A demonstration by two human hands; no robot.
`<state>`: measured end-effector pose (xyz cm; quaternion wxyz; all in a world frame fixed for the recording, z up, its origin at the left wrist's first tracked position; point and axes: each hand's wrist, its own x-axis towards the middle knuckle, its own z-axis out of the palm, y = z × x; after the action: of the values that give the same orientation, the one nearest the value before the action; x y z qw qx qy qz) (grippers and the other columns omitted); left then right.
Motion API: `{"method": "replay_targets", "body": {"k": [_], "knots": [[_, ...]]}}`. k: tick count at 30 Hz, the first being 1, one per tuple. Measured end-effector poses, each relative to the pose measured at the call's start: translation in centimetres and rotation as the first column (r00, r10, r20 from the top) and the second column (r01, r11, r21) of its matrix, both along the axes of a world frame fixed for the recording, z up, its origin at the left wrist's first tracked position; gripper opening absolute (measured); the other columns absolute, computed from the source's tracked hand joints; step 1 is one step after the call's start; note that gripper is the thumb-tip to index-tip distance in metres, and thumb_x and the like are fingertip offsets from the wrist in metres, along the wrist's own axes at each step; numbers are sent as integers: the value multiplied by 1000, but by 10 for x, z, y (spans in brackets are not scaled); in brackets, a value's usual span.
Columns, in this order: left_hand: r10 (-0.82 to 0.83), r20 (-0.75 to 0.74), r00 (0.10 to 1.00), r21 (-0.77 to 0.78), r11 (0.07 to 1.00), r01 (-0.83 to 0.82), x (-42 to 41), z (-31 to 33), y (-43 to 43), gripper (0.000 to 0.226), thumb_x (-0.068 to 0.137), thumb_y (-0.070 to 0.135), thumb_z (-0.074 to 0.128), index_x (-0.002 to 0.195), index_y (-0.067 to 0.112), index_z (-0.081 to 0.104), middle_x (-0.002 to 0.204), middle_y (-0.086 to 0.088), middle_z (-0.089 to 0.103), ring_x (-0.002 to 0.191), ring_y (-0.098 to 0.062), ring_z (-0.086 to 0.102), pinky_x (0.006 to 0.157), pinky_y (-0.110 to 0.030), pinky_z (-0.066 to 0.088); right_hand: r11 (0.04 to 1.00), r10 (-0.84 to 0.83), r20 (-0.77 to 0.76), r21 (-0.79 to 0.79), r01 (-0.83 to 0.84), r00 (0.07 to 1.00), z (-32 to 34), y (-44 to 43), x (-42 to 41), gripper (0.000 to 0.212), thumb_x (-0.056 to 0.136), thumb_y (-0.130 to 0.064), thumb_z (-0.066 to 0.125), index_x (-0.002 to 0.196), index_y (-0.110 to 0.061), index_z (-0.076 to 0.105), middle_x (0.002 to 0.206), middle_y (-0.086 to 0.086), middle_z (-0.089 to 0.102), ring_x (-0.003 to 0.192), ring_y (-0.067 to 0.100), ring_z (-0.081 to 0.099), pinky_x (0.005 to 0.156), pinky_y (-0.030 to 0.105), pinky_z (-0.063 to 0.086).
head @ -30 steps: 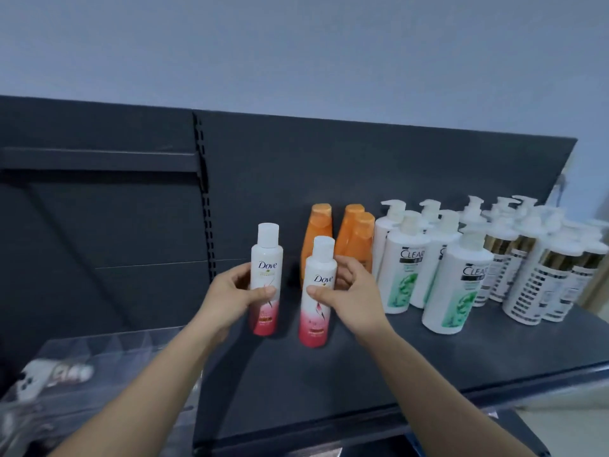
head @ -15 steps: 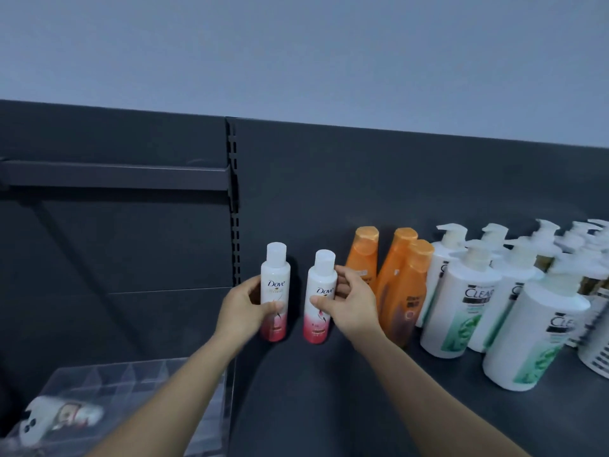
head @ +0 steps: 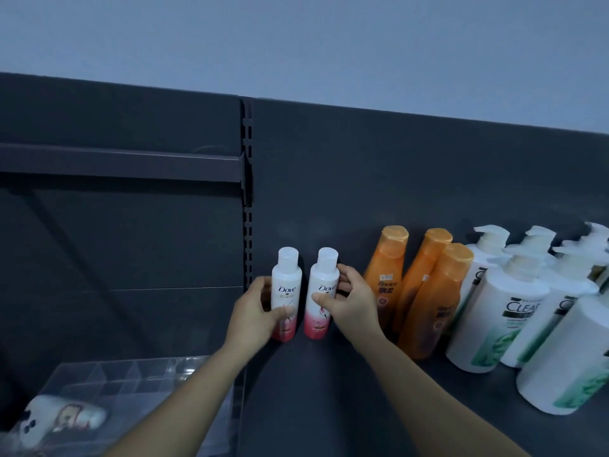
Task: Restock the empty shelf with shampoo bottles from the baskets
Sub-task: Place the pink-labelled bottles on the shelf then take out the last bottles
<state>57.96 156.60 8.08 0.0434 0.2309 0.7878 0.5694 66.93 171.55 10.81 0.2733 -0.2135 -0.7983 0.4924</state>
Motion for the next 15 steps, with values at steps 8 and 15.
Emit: {"method": "replay_targets", "body": {"k": [8, 15], "knots": [[34, -104, 994, -76, 996, -42, 3, 3, 6, 54, 79, 15, 77, 127, 14, 54, 113, 3, 50, 98, -7, 49, 81, -18, 35, 997, 9, 45, 76, -13, 999, -8, 3, -7, 66, 74, -24, 78, 134, -25, 50, 121, -2, 62, 110, 11, 61, 96, 37, 53], [35, -181, 983, -102, 993, -54, 11, 3, 9, 64, 81, 14, 74, 137, 18, 44, 127, 0, 47, 106, -5, 41, 89, -22, 32, 989, -48, 104, 148, 33, 993, -8, -5, -4, 80, 78, -29, 75, 146, -22, 34, 134, 2, 57, 123, 19, 55, 102, 42, 48]]}}
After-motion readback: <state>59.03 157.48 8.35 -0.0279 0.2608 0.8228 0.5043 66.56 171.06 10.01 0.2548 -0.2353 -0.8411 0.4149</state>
